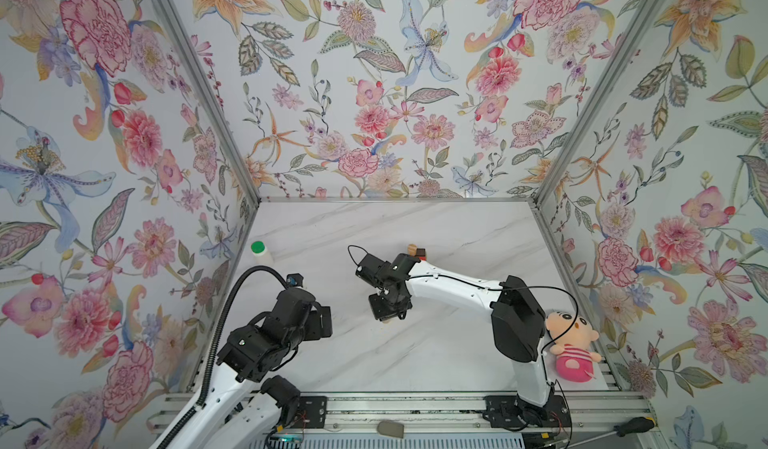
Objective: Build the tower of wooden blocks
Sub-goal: 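Lift the cylinder with the right gripper and carry it to the stack, then lower the cylinder beside the first cylinder and open the right gripper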
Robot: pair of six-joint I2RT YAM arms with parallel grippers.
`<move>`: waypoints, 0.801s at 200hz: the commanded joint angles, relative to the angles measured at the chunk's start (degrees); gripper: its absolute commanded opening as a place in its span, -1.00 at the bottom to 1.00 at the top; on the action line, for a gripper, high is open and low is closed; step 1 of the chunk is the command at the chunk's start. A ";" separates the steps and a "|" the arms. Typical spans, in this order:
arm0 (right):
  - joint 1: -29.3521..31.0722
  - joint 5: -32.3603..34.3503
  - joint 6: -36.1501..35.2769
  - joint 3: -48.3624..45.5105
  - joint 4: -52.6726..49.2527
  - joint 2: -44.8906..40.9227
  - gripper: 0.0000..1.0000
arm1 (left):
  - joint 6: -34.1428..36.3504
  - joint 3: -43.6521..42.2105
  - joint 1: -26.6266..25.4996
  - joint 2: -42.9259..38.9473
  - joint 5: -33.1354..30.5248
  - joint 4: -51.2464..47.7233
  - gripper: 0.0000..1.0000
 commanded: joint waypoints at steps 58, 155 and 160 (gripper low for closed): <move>-11.49 5.53 -5.91 3.67 -5.92 -3.21 -0.36 | 8.88 6.30 0.22 15.52 8.21 19.42 0.98; -22.54 6.97 -10.39 18.69 -11.21 7.20 -0.36 | 15.52 15.64 0.22 30.34 13.69 26.35 0.98; -22.83 6.93 -10.49 19.15 -11.37 7.62 -0.36 | 15.69 15.69 0.26 30.50 13.83 26.44 0.98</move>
